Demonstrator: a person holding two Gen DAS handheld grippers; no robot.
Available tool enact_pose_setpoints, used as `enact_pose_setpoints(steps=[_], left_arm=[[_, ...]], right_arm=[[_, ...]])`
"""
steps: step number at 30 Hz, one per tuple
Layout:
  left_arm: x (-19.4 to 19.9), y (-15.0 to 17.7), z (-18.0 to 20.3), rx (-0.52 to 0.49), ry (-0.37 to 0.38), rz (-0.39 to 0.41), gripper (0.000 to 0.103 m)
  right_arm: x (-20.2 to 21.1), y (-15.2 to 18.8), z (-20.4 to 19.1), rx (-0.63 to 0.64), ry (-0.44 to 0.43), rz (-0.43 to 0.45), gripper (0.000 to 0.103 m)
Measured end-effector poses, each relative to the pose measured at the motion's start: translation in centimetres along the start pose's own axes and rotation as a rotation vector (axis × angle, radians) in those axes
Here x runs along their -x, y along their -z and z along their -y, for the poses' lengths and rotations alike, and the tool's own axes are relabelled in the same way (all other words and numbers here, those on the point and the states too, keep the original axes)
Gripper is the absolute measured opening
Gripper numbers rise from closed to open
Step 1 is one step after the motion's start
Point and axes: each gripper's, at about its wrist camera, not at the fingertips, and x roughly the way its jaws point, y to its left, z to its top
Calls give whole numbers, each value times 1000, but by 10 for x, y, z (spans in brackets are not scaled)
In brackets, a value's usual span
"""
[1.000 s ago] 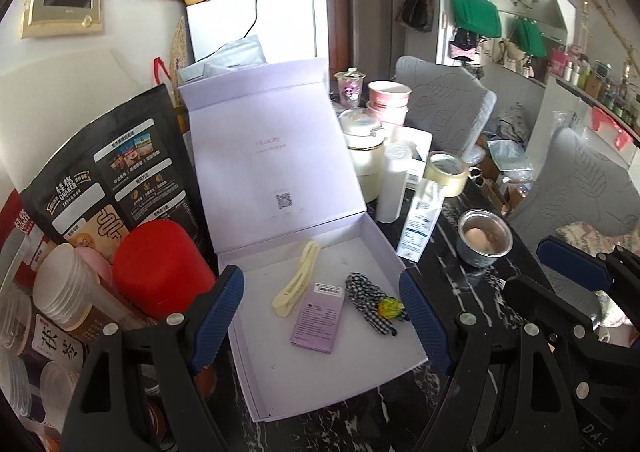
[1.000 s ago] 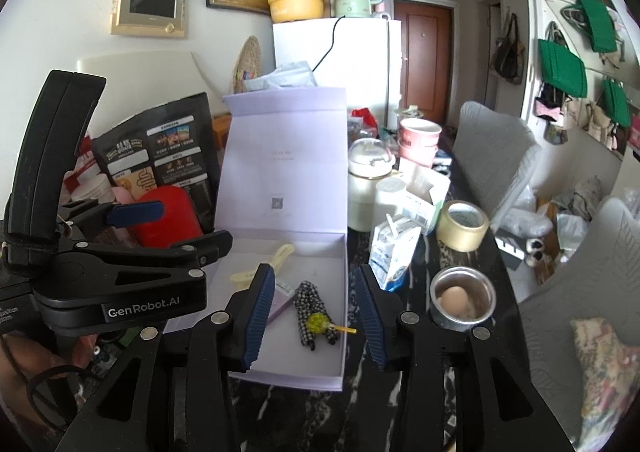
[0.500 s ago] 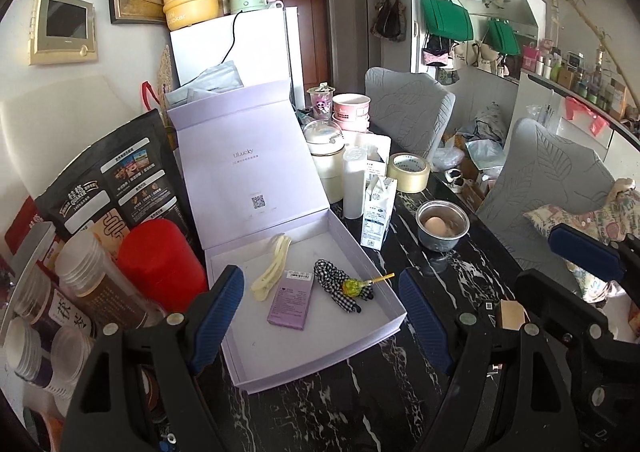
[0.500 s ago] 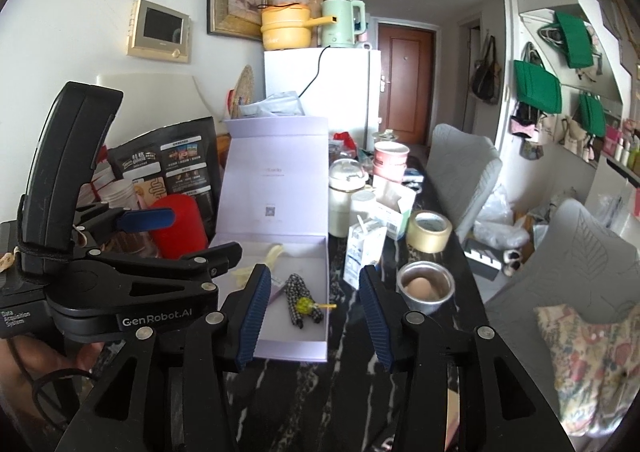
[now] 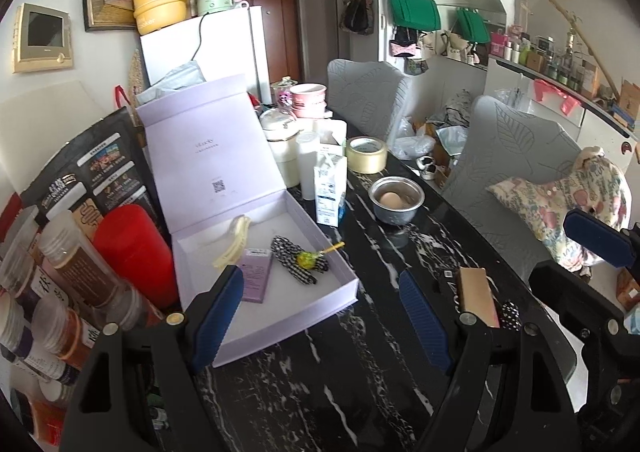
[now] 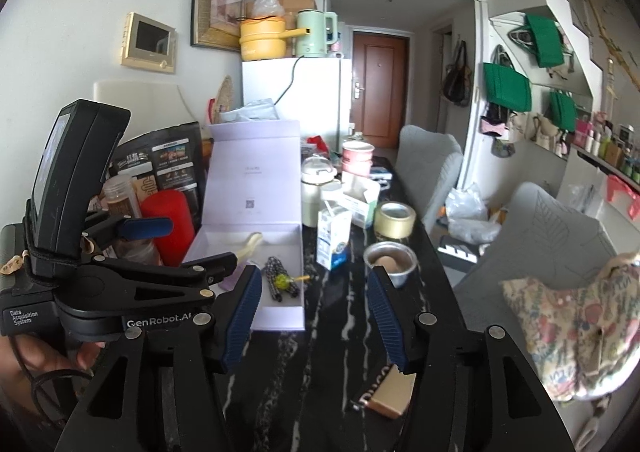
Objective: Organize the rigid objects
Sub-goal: 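Move both grippers back toward the gold box and polka-dot item on the table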
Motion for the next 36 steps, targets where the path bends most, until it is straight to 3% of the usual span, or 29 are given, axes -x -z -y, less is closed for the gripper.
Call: enact_pose_setpoints(steps=[15, 36], left_arm=[[-22, 24, 64, -105, 157, -58, 80], [-79, 52, 119, -181, 280, -168, 80]], right_arm=[[24, 43, 45, -90, 99, -37, 56], [11, 103, 106, -233, 182, -112, 56]])
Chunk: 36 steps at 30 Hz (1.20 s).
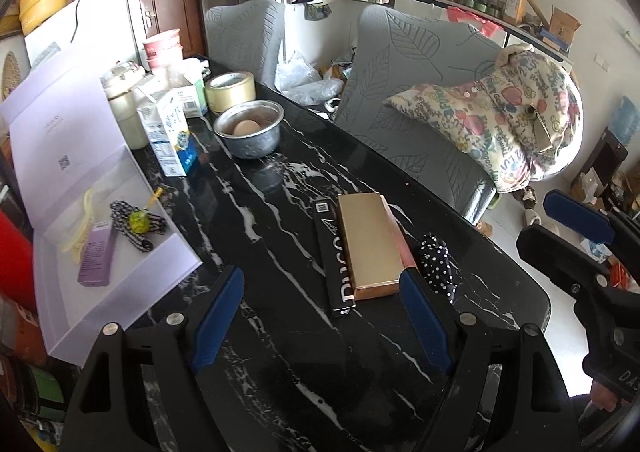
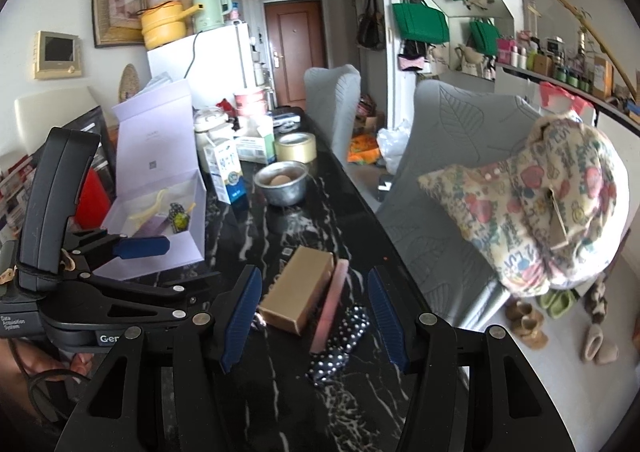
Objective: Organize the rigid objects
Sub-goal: 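Move both grippers back toward the gold box and polka-dot item on the table, then grasp the gold box with the left gripper while the right gripper grasps the black polka-dot item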
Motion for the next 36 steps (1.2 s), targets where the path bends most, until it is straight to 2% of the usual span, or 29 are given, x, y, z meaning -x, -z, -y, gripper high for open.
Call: enact_pose_setpoints(steps=[11, 22, 27, 29, 30, 32, 36], left_arm=[[-36, 0, 20, -35, 73, -18, 80], [-74, -6, 39, -72, 97, -51, 80], [-93, -8, 42, -77, 80, -80, 73], [-100, -8, 43, -76, 75, -95, 64], [-102, -8, 44, -80, 63, -91, 64], [-104, -9, 46, -98, 28, -84, 58], [-106, -12, 49, -119, 7, -75, 53]], right_arm=[[-28, 24, 30, -81, -9, -63, 56], [-47, 42, 57, -140, -5, -126, 56], [-54, 47, 63, -149, -6, -152, 56], [-56, 49, 65, -151, -8, -158, 56], [-57, 49, 66, -153, -7, -161, 56], [-59, 50, 68, -160, -7, -169, 56], [-61, 51, 70, -165, -8, -175, 56]])
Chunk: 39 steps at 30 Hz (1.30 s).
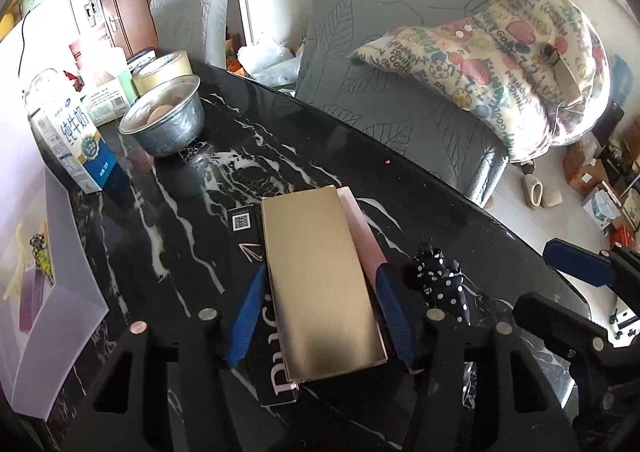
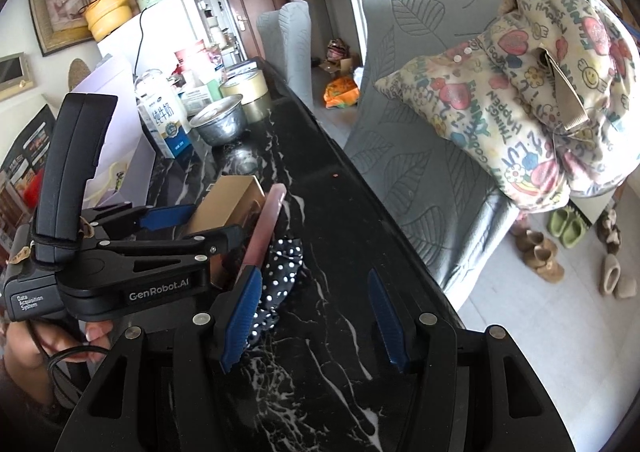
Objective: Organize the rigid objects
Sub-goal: 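Grasp the gold box with the left gripper while the right gripper grasps the black polka-dot item, then lift the gold box and polka-dot item with both grippers off the table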
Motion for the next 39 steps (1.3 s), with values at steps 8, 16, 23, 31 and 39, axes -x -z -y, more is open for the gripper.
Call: enact_pose_setpoints(steps=[8, 16, 23, 31, 39], left_arm=[[2, 6, 5, -2, 32, -32, 45], [16, 25, 9, -22, 61, -49, 45], [34, 48, -3, 15, 109, -78, 45], [54, 77, -11, 36, 78, -86, 45], [58, 89, -24, 74, 56, -66, 45]], right_arm=[[-3, -2, 1, -3, -12, -6, 56], [-14, 2, -4, 0, -57, -31, 55], [-27, 6, -15, 27, -95, -72, 47], [-45, 9, -28, 66, -98, -104, 33], [-49, 15, -40, 118, -70, -104, 22]])
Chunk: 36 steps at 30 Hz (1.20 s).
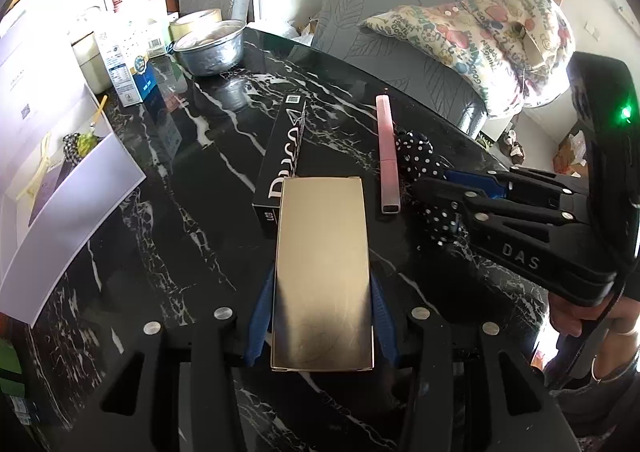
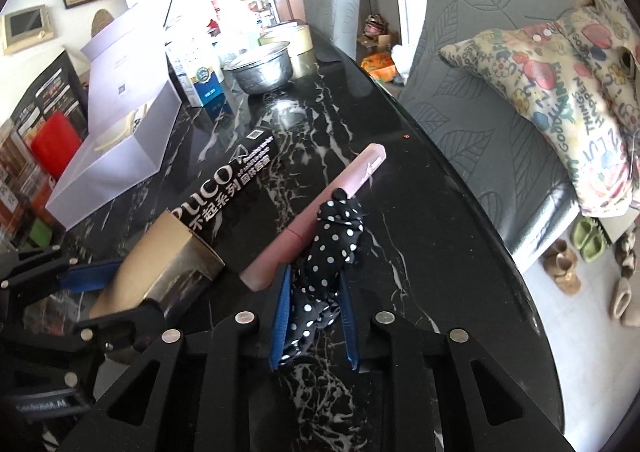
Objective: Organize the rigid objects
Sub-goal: 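Lift the gold box and polka-dot item with both grippers off the table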
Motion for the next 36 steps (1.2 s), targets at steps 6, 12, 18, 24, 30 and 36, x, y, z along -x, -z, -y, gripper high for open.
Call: enact_pose_setpoints(steps=[6, 12, 18, 24, 30, 36], left_arm=[[-14, 3, -1, 7, 8, -48, 45], [-16, 3, -1, 19, 4, -15, 46], [-16, 4, -7, 68, -12, 11, 44], [-8, 10, -8, 85, 3, 13, 44], [4, 17, -13, 113, 8, 37, 44], [17, 29, -21, 145, -7, 61, 44]], right_arm=[[7, 11, -3, 24, -17, -16, 22], [15, 22, -3, 18, -35, -36, 23], [16, 24, -7, 20, -21, -33, 32], [15, 26, -14, 36, 43, -12, 16], [21, 30, -18, 60, 29, 3, 15], [29, 36, -29, 70, -16, 9, 15]])
